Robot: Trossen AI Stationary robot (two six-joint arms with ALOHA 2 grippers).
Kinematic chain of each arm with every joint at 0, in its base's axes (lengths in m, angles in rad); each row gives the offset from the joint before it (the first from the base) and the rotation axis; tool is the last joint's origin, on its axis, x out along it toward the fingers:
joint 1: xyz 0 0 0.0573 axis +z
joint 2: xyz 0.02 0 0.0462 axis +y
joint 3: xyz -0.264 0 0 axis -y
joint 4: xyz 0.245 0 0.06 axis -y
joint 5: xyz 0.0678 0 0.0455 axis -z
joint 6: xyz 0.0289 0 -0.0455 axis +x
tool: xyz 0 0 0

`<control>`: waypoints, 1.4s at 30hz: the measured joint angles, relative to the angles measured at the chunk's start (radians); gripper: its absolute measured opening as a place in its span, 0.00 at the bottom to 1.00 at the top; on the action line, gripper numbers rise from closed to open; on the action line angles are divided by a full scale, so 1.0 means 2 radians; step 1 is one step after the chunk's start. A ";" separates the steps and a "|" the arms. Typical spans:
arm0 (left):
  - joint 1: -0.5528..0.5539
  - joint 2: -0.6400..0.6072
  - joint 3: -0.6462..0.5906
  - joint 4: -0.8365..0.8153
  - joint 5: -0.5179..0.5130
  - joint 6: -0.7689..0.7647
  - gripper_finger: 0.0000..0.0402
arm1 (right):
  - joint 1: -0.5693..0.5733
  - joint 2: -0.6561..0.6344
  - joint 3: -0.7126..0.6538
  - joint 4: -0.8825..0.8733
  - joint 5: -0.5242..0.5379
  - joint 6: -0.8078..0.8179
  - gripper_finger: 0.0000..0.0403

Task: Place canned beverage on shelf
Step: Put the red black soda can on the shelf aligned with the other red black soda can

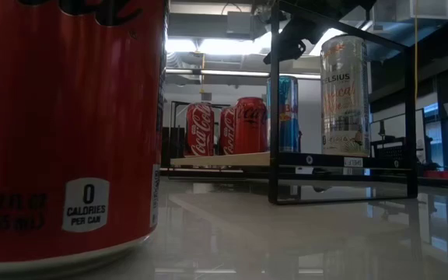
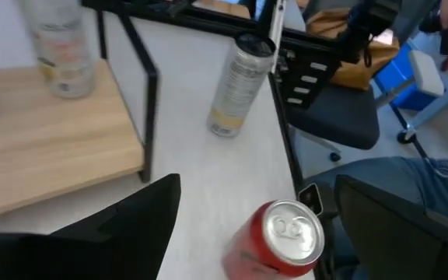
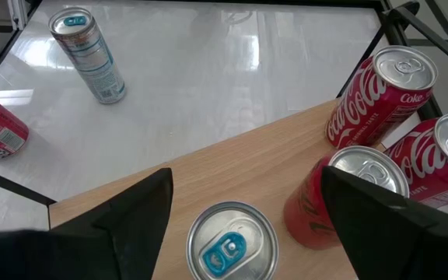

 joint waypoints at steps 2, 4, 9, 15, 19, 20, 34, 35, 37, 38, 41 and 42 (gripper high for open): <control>-0.006 0.022 0.021 0.000 0.000 0.000 0.82 | 0.000 0.000 0.000 0.000 0.000 0.000 0.80; -0.013 0.045 0.049 -0.008 0.000 0.005 0.82 | 0.000 0.000 0.000 0.000 0.000 0.000 0.80; -0.028 0.108 0.132 -0.093 -0.012 0.019 0.82 | 0.000 0.000 0.000 0.000 0.000 0.000 0.80; -0.046 0.183 0.223 -0.193 -0.017 0.013 0.82 | 0.000 0.000 0.000 -0.001 0.000 0.000 0.80; -0.056 0.213 0.252 -0.210 -0.017 0.013 0.82 | 0.000 0.000 0.000 -0.001 0.000 0.000 0.80; -0.058 0.217 0.254 -0.210 -0.017 0.013 0.82 | 0.000 0.000 0.000 -0.001 0.000 0.000 0.80; -0.059 0.221 0.254 -0.214 -0.012 -0.016 0.82 | 0.000 0.000 0.000 -0.002 0.000 0.000 0.80; -0.059 0.221 0.254 -0.214 -0.013 -0.016 0.82 | 0.000 0.000 0.000 -0.002 0.000 0.000 0.80; -0.058 0.221 0.254 -0.214 -0.014 -0.016 0.82 | 0.000 0.000 0.000 -0.002 0.000 0.000 0.80; -0.058 0.221 0.254 -0.214 -0.014 -0.015 0.82 | 0.000 0.000 0.000 -0.002 0.000 0.000 0.80; -0.058 0.221 0.254 -0.213 -0.010 -0.008 0.82 | 0.000 0.000 0.000 -0.002 0.000 0.000 0.80; -0.058 0.221 0.254 -0.212 -0.005 -0.005 0.82 | 0.000 0.000 0.000 -0.002 0.000 0.000 0.80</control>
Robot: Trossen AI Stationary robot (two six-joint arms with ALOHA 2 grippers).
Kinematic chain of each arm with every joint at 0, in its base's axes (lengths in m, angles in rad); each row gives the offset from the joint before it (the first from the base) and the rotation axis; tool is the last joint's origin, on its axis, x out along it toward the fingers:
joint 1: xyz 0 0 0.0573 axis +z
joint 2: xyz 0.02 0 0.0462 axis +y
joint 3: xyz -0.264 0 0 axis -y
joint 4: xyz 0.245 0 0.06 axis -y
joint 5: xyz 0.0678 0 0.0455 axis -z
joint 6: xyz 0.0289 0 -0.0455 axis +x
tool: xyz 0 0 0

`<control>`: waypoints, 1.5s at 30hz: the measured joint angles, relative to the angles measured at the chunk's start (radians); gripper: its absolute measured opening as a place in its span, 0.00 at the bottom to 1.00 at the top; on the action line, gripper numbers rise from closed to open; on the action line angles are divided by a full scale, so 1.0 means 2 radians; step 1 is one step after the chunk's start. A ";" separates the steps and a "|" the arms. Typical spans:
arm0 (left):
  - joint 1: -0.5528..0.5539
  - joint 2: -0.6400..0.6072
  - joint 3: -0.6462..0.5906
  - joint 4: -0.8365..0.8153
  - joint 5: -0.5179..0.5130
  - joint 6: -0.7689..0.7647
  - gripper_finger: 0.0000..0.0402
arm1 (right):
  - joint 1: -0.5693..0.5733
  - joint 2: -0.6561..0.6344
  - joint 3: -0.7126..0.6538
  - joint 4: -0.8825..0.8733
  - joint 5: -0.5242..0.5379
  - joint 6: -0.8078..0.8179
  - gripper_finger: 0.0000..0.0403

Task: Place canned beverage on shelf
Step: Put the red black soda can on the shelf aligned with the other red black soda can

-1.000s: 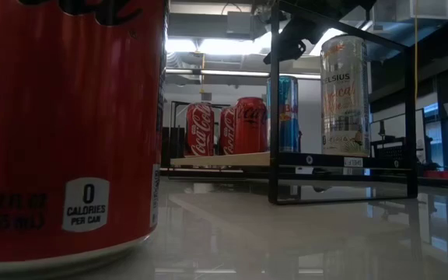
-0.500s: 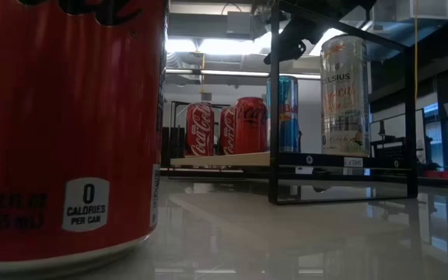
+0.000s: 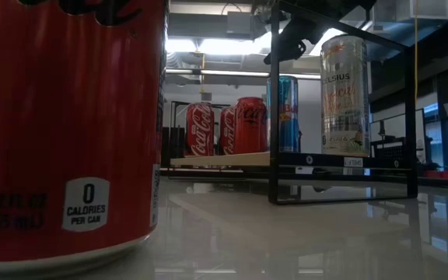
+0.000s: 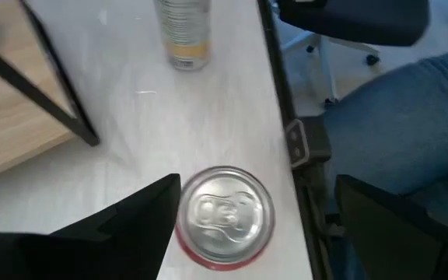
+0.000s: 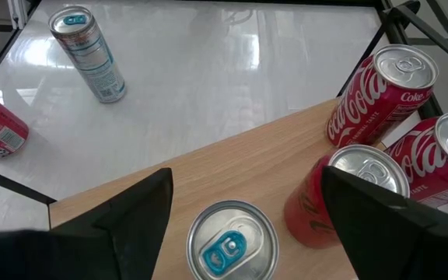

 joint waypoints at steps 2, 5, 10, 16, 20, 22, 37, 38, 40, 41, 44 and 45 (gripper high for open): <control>0.000 0.000 0.000 0.001 0.011 0.001 0.82 | 0.000 0.000 0.000 0.000 0.000 0.000 0.80; 0.000 0.000 0.000 0.000 0.015 0.001 0.82 | 0.000 0.000 0.000 0.000 0.000 0.000 0.80; 0.000 0.000 0.000 -0.003 0.008 0.002 0.82 | 0.000 0.000 0.000 0.000 0.000 0.000 0.80; 0.000 0.013 0.000 -0.004 -0.011 0.005 0.82 | 0.000 0.000 0.000 0.000 0.000 0.000 0.80; 0.000 0.024 -0.001 -0.004 -0.006 0.005 0.82 | 0.000 0.000 0.000 0.000 0.000 0.000 0.80; 0.000 0.029 -0.001 -0.006 0.001 0.005 0.82 | 0.000 0.000 0.000 0.000 0.000 0.000 0.80; 0.003 0.045 -0.001 -0.006 -0.001 0.002 0.82 | 0.000 0.000 0.000 0.000 0.000 0.000 0.80; 0.004 0.045 -0.001 -0.004 0.001 0.001 0.82 | 0.000 0.000 0.000 0.000 0.000 0.000 0.80; 0.004 0.045 -0.001 0.001 0.003 0.001 0.82 | 0.000 0.000 0.000 0.000 0.000 0.000 0.80; 0.004 0.045 -0.001 0.002 0.006 0.001 0.82 | 0.000 0.000 0.000 0.000 0.000 0.000 0.80; 0.004 0.045 -0.001 0.004 0.015 0.001 0.82 | 0.000 0.000 0.000 0.000 0.000 0.000 0.80; 0.004 0.045 -0.001 0.006 0.017 0.001 0.82 | 0.000 0.000 0.000 0.000 0.000 0.000 0.80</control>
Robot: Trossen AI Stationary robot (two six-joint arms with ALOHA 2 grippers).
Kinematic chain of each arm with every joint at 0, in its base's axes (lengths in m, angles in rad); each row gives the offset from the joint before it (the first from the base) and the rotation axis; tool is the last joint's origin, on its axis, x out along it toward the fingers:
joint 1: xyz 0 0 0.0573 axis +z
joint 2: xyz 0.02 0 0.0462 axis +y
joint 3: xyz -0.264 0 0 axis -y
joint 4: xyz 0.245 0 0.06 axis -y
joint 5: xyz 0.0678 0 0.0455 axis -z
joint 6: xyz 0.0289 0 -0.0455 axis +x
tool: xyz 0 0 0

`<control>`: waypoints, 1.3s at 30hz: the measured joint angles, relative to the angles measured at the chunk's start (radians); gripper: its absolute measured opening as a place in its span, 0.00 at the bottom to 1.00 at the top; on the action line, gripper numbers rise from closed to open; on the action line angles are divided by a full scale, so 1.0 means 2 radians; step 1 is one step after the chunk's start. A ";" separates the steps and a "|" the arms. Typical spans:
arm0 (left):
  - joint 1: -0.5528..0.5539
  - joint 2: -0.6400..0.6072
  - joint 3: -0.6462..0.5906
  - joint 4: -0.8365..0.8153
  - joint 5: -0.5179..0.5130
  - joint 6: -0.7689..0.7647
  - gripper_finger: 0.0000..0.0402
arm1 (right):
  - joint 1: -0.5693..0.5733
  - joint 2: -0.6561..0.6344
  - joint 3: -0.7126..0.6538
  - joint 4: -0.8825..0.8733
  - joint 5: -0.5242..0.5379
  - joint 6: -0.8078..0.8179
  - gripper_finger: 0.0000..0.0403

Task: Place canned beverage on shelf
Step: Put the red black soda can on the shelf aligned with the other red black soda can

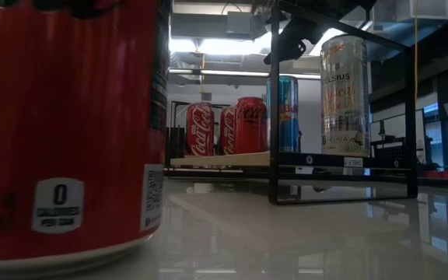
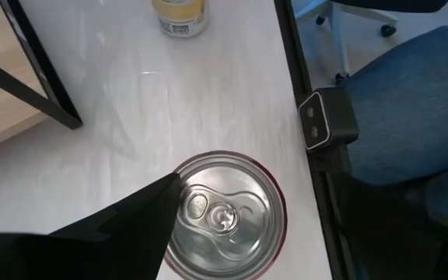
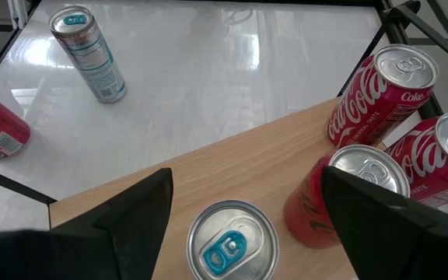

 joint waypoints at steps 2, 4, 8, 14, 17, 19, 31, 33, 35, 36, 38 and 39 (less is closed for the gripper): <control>0.000 0.000 0.000 0.003 0.001 0.000 0.82 | 0.000 0.000 0.000 0.000 0.000 0.000 0.80; 0.000 0.000 0.000 0.005 0.003 0.000 0.82 | 0.000 0.000 0.000 0.000 0.000 0.000 0.80; 0.000 0.000 0.000 0.005 0.003 0.000 0.82 | 0.000 0.000 0.000 0.000 0.000 0.000 0.80; 0.000 -0.008 0.000 0.008 0.003 0.003 0.82 | 0.000 0.000 0.000 0.000 0.000 0.000 0.80; 0.000 -0.017 0.000 0.010 -0.010 0.004 0.82 | 0.000 0.000 0.000 0.000 0.000 0.000 0.80; 0.000 -0.019 0.000 0.010 -0.020 0.004 0.82 | 0.000 0.000 0.000 0.000 0.000 0.000 0.80; 0.000 -0.020 0.000 -0.035 -0.025 0.001 0.82 | 0.000 0.000 0.000 0.000 0.000 0.000 0.80; 0.000 -0.019 0.000 -0.037 -0.025 0.001 0.82 | 0.000 0.000 0.000 0.000 0.000 0.000 0.80; 0.000 -0.019 0.000 -0.043 -0.025 0.001 0.82 | 0.000 0.000 0.000 0.000 0.000 0.000 0.80; 0.000 -0.019 0.000 -0.046 -0.025 0.001 0.82 | 0.000 0.000 0.000 0.000 0.000 0.000 0.80; 0.000 -0.019 0.000 -0.051 -0.025 0.001 0.82 | 0.000 0.000 0.000 0.000 0.000 0.000 0.80; 0.000 -0.019 0.000 -0.052 -0.025 0.001 0.82 | 0.000 0.000 0.000 0.000 0.000 0.000 0.80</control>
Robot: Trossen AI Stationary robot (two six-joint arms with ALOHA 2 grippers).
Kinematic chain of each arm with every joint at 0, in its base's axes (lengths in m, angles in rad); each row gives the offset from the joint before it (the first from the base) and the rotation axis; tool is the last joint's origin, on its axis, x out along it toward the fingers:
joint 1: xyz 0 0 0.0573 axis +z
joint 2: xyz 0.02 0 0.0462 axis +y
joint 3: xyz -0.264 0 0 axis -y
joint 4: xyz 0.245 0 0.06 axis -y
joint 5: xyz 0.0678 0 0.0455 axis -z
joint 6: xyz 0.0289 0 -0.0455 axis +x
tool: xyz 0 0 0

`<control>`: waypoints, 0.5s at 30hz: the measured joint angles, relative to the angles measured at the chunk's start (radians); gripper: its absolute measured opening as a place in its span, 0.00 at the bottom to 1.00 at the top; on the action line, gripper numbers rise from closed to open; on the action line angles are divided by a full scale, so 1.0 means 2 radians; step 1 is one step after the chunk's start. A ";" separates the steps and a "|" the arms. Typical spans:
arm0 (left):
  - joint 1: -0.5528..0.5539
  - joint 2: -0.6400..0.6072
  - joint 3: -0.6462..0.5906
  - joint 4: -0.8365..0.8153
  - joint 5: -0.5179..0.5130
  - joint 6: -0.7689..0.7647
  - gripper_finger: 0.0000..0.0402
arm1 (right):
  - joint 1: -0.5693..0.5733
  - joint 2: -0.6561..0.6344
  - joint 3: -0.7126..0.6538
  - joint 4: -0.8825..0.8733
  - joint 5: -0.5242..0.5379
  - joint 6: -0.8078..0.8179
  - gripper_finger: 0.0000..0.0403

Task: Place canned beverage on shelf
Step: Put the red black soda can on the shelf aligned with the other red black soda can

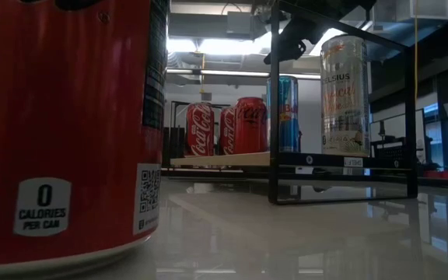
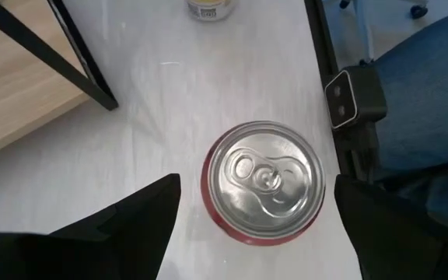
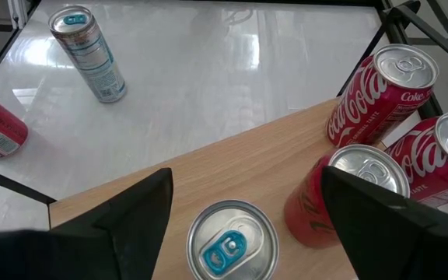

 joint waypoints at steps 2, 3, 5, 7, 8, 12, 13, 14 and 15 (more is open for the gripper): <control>0.000 0.000 0.000 0.000 0.000 0.000 0.82 | 0.000 0.000 0.000 0.000 0.000 0.000 0.80; 0.000 0.000 0.000 0.000 0.000 0.000 0.82 | 0.000 0.000 0.000 0.000 0.000 0.000 0.80; 0.000 0.000 -0.004 0.005 0.000 -0.001 0.82 | 0.000 0.000 0.000 0.000 0.000 0.000 0.80; 0.000 0.000 -0.014 0.007 0.000 -0.007 0.82 | 0.000 0.000 0.000 0.000 0.000 0.000 0.80; 0.000 0.001 -0.019 0.009 0.001 -0.013 0.82 | 0.000 0.000 0.000 0.000 0.000 0.000 0.80; -0.001 0.001 -0.039 0.040 0.008 -0.022 0.82 | 0.000 0.000 0.000 0.000 0.000 0.000 0.80; -0.001 0.001 -0.044 0.047 0.009 -0.020 0.82 | 0.000 0.000 0.000 0.000 0.000 0.000 0.80; -0.001 0.001 -0.048 0.055 0.010 -0.015 0.82 | 0.000 0.000 0.000 0.000 0.000 0.000 0.80; -0.001 0.001 -0.054 0.066 0.013 -0.011 0.82 | 0.000 0.000 0.000 0.000 0.000 0.000 0.80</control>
